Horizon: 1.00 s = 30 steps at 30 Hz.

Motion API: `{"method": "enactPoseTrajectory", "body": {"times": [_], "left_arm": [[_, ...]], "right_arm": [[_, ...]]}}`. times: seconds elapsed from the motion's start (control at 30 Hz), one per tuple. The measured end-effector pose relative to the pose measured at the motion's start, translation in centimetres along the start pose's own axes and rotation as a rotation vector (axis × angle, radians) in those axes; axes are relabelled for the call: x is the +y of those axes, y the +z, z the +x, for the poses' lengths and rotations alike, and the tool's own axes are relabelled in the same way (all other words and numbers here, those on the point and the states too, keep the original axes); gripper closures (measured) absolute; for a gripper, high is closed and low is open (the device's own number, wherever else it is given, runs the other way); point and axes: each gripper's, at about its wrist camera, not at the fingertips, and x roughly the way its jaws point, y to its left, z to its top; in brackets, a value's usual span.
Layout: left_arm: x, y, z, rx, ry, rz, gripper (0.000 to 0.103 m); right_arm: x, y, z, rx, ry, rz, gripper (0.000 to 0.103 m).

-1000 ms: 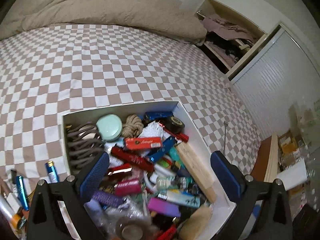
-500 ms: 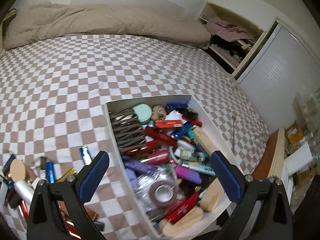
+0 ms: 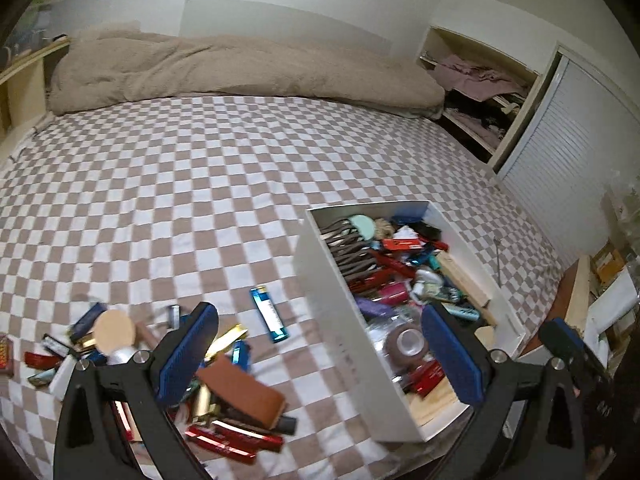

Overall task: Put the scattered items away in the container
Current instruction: 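Move both tools back toward the pile of items on the bed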

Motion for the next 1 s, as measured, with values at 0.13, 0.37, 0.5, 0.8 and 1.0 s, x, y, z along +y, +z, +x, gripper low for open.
{"method": "enactPoseTrajectory", "body": {"times": [0.13, 0.37, 0.5, 0.8, 1.0], "left_arm": [[1.9, -0.6, -1.2, -0.02, 0.038, -0.009, 0.001], [4.8, -1.7, -3.1, -0.049, 0.08, -0.027, 0.0], [6.2, -2.3, -4.0, -0.067, 0.106, -0.032, 0.0], [8.9, -4.1, -5.4, -0.09, 0.179, -0.06, 0.0], [10.3, -4.9, -6.4, -0.107, 0.205, -0.065, 0.0]], "right_arm": [[1.6, -0.3, 0.2, -0.009, -0.029, -0.038, 0.0], [3.7, -1.1, 0.9, 0.02, -0.029, -0.077, 0.0], [4.6, -1.4, 1.0, 0.025, -0.024, -0.087, 0.0], [7.1, -2.2, 1.7, 0.036, -0.001, -0.125, 0.0], [9.1, -3.1, 1.9, 0.04, 0.029, -0.149, 0.0]]}}
